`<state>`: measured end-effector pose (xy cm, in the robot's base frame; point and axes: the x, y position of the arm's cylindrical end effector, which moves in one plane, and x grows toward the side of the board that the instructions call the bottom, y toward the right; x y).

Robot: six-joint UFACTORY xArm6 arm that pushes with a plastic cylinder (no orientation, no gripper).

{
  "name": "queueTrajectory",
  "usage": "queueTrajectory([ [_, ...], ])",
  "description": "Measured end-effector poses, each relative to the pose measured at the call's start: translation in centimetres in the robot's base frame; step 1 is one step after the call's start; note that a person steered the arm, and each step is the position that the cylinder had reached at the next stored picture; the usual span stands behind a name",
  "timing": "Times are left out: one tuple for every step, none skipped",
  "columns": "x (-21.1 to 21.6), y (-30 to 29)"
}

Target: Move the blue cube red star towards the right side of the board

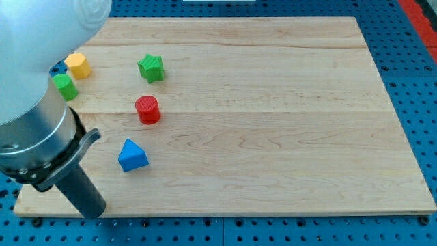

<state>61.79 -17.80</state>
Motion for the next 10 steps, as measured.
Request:
queueTrajectory([
  [-0.1, -3.9],
  [-1.4, -9.2],
  [-3.7, -11.9],
  [-6.3, -11.8],
  [-9.2, -6.9],
  [-9.2, -6.6],
  [-6.7, -10.8],
  [-9.0, -12.6],
  [-11.5, -9.9],
  [-12.3, -3.4],
])
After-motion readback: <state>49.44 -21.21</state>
